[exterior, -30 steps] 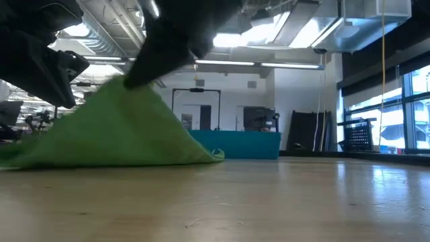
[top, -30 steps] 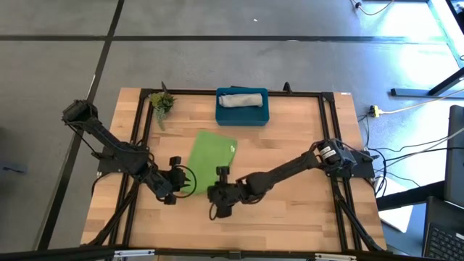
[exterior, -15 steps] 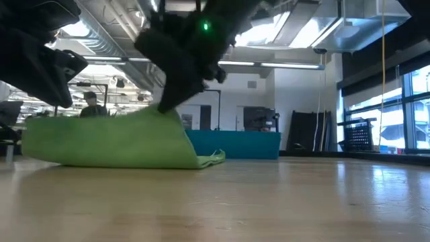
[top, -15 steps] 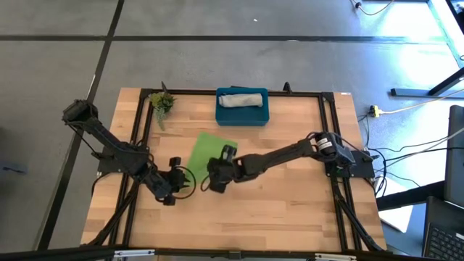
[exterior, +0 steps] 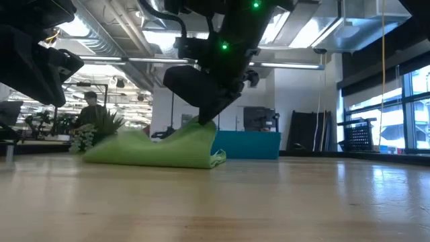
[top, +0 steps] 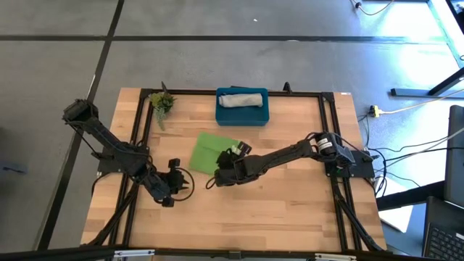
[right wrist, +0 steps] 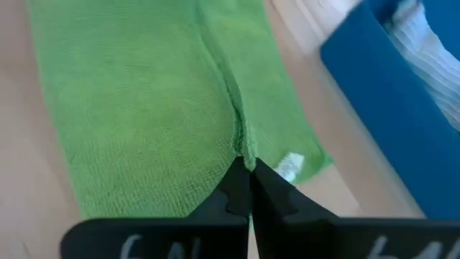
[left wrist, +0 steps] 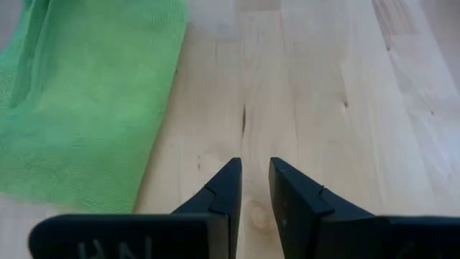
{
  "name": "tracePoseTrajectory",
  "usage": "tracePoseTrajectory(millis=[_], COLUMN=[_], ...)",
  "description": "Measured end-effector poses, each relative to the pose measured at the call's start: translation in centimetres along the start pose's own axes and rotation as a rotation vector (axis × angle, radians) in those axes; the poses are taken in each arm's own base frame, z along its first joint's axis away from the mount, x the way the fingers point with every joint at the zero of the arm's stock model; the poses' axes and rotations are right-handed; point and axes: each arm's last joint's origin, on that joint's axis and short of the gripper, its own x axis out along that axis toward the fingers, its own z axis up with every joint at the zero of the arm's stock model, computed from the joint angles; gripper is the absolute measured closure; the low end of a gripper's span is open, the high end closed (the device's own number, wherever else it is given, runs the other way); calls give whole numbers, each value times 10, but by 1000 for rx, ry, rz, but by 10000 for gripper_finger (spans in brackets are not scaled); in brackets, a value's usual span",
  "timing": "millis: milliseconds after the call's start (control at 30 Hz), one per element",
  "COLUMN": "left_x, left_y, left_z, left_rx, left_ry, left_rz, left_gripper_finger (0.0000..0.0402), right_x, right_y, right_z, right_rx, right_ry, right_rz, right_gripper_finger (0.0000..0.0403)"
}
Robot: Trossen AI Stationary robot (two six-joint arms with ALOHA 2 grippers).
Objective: Roll microfiber towels into tight, uniform cylinder then place into a basket
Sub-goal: Roll the green microfiber cloth
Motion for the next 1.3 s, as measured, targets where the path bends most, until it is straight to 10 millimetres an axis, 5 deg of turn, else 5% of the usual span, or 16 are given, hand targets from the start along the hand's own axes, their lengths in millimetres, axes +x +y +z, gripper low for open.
tracePoseTrajectory(millis=[500, 1033, 1300], left_x=[0, 0, 12], left_y=[0, 1, 26], left_z=[0, 1, 4], left_rx=[-2, -45, -221], left_ry=[0, -12, -59], left_rz=[0, 24, 222], left_gripper_finger=[337, 337, 337], right_x=[9, 22, 6], right_y=[-10, -31, -21], right_z=[3, 21, 34], right_rx=[-2, 56, -15], right_ry=[64, 144, 105], right_rz=[26, 73, 201], right_gripper_finger=[391, 236, 215])
